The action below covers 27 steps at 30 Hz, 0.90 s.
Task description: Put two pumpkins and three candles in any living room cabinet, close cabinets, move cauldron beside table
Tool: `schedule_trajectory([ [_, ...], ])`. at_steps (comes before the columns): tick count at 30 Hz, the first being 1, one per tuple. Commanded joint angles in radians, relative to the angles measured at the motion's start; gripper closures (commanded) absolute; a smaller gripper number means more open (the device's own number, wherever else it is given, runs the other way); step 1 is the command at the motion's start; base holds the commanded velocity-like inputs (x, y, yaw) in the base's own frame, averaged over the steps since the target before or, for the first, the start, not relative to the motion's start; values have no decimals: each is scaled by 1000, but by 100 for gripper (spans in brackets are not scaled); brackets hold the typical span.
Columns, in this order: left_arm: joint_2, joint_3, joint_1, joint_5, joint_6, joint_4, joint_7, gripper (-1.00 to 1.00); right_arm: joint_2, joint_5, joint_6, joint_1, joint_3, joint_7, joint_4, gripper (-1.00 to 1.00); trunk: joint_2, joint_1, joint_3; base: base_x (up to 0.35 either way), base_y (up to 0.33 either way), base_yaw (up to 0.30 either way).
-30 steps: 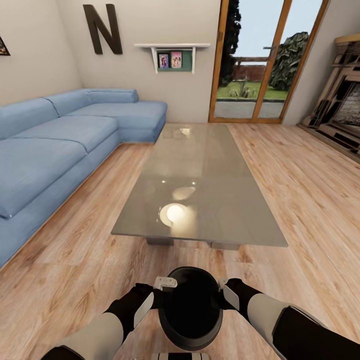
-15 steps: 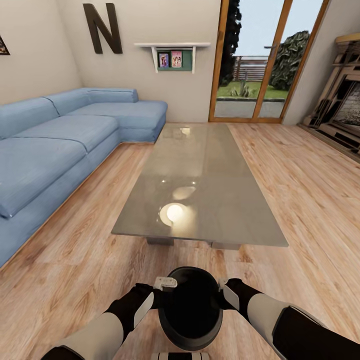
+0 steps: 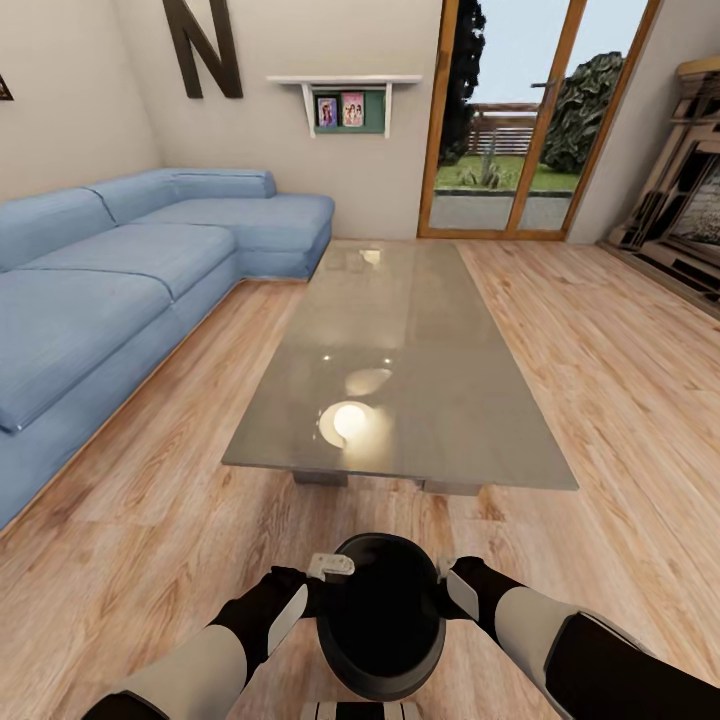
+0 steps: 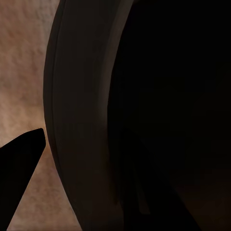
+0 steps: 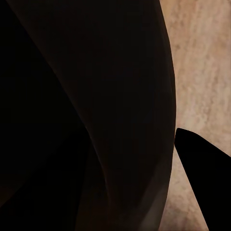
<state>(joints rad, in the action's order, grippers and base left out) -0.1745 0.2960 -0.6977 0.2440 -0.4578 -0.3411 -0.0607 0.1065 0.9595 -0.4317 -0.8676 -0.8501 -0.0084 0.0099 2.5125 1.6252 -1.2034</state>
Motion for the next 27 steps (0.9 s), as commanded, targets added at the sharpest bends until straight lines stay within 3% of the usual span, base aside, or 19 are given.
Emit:
schedule_trajectory([
  [1,0,6,0,-23,-4,1,38,100,-1,30,-3,-1,-2,1,-2,100,0,0,-1,0,0,0],
  [27,0,6,0,-23,-4,1,38,100,-1,30,-3,-1,-1,2,-3,100,1,1,-12,0,0,0],
])
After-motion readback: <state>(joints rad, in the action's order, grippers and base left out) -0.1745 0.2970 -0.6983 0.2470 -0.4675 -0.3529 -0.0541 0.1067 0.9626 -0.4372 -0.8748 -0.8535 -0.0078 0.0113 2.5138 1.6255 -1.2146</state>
